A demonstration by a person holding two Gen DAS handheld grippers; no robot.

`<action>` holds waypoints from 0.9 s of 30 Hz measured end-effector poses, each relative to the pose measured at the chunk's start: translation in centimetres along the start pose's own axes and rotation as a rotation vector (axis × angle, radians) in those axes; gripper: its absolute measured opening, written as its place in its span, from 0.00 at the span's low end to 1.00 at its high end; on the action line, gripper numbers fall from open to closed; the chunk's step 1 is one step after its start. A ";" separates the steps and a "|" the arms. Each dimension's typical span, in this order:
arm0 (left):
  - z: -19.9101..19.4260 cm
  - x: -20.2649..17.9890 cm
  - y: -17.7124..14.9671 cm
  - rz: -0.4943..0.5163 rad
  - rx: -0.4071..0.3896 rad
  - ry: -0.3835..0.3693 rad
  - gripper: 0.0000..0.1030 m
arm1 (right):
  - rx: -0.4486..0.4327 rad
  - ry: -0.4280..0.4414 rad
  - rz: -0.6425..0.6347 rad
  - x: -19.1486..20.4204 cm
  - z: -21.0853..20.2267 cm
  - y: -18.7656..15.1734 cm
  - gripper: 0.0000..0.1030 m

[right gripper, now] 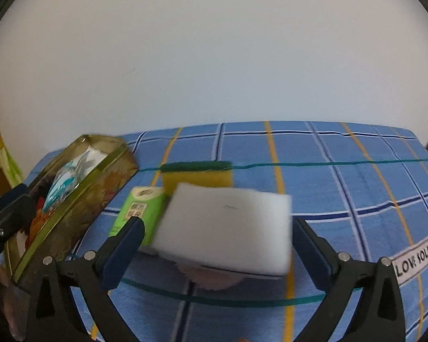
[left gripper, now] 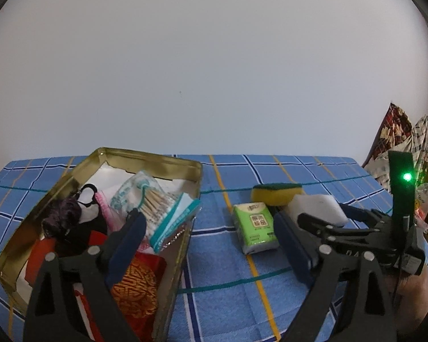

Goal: Organize soft objects
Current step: 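Grasp the white melamine sponge with the right gripper, then lift the white sponge with the right gripper while the left moves to the green tissue pack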

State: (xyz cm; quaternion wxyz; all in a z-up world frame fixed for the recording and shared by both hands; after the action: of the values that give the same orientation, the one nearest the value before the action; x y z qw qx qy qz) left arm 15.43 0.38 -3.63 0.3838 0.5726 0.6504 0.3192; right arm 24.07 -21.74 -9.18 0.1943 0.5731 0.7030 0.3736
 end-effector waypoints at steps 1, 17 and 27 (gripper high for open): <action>0.0 0.0 0.0 0.002 0.001 -0.003 0.89 | 0.007 -0.016 -0.012 0.2 0.1 0.0 0.99; 0.4 -2.2 -0.1 0.060 0.026 -0.017 0.89 | -0.069 -0.042 0.017 -1.7 -2.3 -0.7 0.83; 3.1 -6.2 -0.4 0.112 0.081 -0.050 0.89 | -0.083 -0.104 0.106 -5.1 -3.1 -1.1 0.83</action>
State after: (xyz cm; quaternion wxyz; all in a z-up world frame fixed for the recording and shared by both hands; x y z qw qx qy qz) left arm 18.24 -5.92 -4.74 0.3580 0.6307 0.6200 0.2994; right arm 22.53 -27.56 -8.77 0.2339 0.6195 0.6447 0.3819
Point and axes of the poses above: each gripper's, at about its wrist camera, not at the fingertips, and z roughly the way its jaws point, x to its left, y to its top, the point moved 3 cm from there along z, roughly the way its jaws point, and after that the axes turned 3 degrees about -x, right-handed, at the moved point
